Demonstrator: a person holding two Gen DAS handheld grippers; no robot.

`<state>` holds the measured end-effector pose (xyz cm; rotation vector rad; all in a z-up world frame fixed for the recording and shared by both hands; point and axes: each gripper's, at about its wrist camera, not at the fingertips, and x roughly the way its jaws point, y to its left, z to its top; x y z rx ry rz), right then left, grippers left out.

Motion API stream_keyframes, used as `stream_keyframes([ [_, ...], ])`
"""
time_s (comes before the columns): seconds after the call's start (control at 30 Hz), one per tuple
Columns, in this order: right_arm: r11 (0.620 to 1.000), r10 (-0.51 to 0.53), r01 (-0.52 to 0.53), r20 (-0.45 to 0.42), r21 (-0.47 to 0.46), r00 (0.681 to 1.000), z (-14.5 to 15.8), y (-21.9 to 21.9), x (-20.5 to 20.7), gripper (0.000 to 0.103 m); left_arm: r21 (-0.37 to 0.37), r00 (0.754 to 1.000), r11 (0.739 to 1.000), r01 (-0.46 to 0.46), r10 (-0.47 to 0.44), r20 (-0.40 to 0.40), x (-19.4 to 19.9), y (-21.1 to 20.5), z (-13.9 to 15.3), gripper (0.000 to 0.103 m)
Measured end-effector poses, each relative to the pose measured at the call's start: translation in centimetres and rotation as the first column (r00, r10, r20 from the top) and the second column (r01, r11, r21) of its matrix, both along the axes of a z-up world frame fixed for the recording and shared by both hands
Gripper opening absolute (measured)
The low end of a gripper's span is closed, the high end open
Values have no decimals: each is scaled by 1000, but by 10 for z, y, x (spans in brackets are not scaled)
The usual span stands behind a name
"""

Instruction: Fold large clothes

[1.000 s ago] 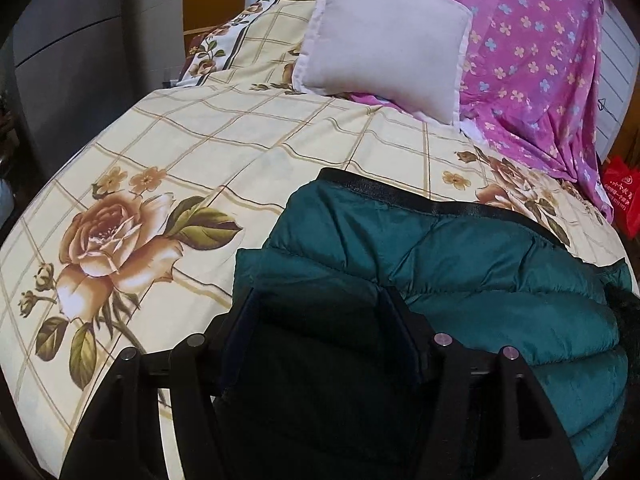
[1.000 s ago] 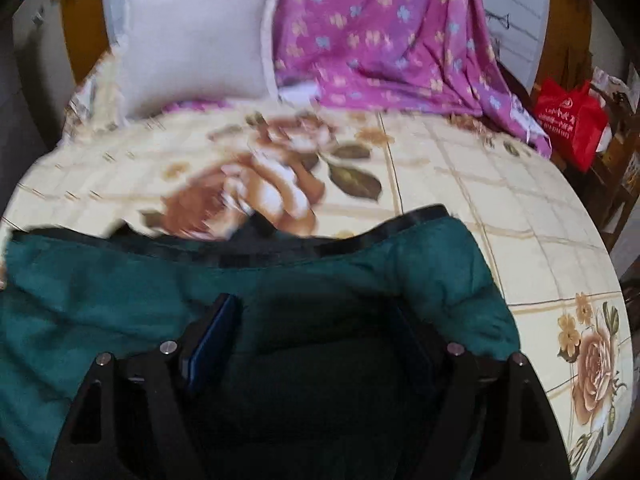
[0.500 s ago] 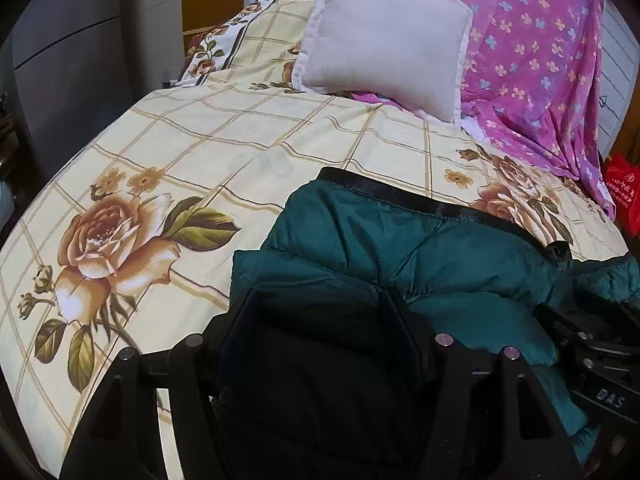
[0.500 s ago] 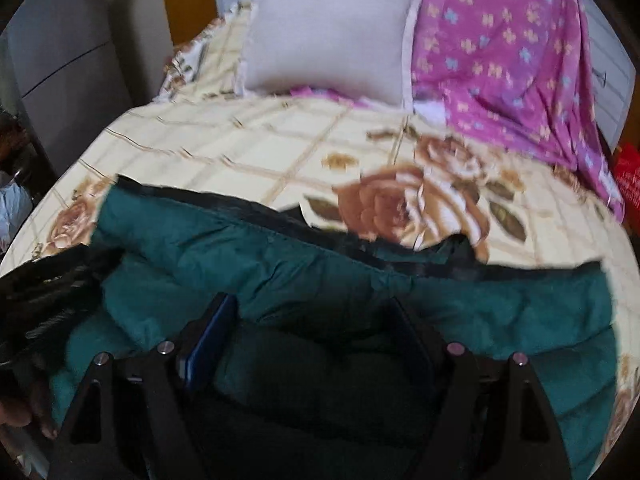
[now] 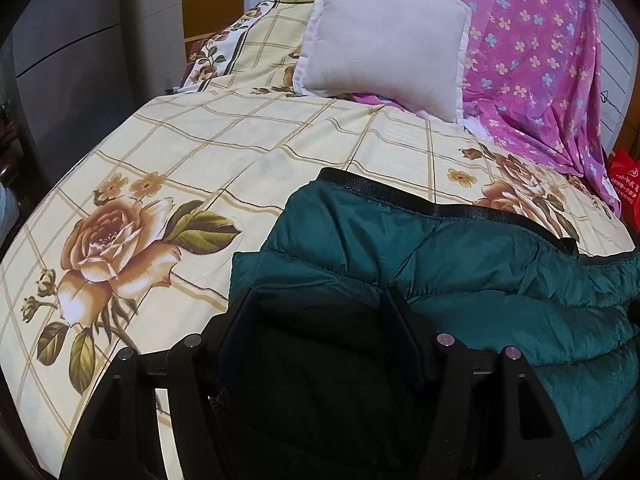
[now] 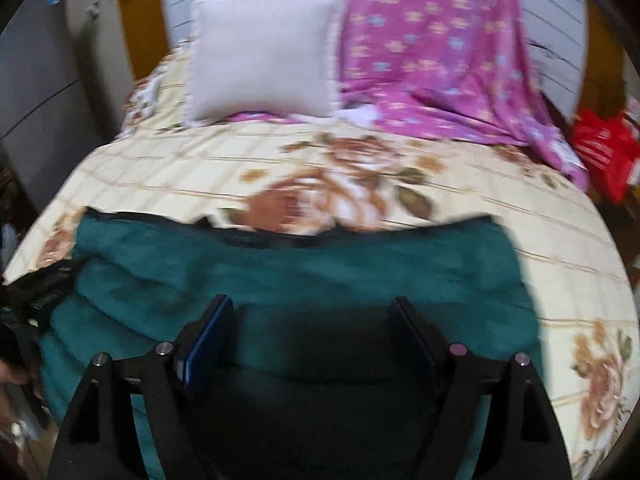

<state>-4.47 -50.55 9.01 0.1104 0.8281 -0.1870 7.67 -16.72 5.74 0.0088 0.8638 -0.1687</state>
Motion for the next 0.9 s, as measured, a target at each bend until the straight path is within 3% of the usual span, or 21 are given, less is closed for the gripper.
stream_keyframes([
  [0.17, 994, -66, 66, -3, 82, 998, -22, -38, -1, 83, 14, 1000, 1000, -4, 4, 7, 2, -3, -1, 49],
  [0.33, 997, -69, 69, 4, 22, 998, -41, -30, 11, 87, 8, 1000, 1000, -13, 13, 20, 3, -3, -4, 50],
  [0.5, 997, -62, 62, 8, 48, 998, -35, -31, 5, 87, -11, 1000, 1000, -10, 10, 18, 3, 0, -4, 51],
  [0.63, 991, -67, 59, 61, 124, 996, -16, -38, -24, 88, -94, 1000, 996, 3, -2, 5, -1, 14, 2, 51],
  [0.73, 986, -70, 59, 71, 154, 995, -7, -46, -45, 89, -201, 1000, 980, 11, -16, -21, -9, 33, 12, 51],
  [0.9, 980, -101, 89, 58, 176, 993, -4, -65, -71, 99, -312, 996, 949, 49, -68, -50, -26, 62, 21, 51],
])
